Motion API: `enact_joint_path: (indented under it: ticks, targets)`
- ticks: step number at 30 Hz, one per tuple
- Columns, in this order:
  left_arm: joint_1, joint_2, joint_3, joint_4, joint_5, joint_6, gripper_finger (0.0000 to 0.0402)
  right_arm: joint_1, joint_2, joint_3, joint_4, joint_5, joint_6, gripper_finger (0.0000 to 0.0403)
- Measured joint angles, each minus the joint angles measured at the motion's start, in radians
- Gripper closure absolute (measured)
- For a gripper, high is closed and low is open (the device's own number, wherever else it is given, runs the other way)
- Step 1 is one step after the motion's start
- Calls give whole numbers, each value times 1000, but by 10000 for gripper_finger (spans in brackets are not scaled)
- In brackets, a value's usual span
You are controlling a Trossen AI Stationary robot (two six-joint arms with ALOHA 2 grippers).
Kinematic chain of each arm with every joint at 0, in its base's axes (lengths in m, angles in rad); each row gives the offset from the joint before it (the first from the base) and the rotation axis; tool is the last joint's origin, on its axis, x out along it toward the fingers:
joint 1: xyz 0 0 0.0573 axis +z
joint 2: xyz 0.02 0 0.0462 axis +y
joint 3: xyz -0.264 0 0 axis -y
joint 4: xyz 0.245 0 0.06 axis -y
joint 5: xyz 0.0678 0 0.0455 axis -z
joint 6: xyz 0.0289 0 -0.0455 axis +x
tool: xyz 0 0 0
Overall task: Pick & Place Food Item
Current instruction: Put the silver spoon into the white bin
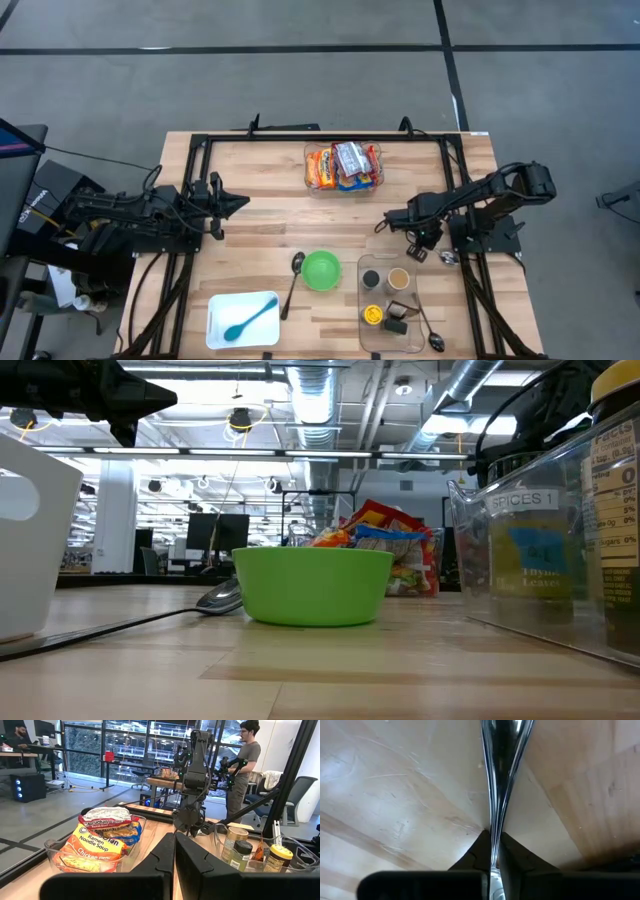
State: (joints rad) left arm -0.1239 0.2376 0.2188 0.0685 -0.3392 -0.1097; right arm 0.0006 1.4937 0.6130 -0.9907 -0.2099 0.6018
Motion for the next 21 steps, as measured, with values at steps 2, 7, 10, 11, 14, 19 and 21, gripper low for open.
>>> enact_joint_path:
  ticks: [2,7,10,11,14,19,21]
  targets:
    - [0,0,0,0,0,0,394,0,1,11,-17,12,0,394]
    - [0,0,0,0,0,0,394,0,1,58,-63,17,0,398]
    - [0,0,0,0,0,0,394,0,1,94,-101,29,0,394]
    - [0,0,0,0,0,0,394,0,1,107,-116,33,0,394]
    - [0,0,0,0,0,0,394,0,1,147,-154,54,-4,395]
    - [0,0,0,0,0,0,394,6,-2,221,-169,89,-23,397]
    - [0,0,0,0,0,0,394,16,-3,257,-179,115,-34,397]
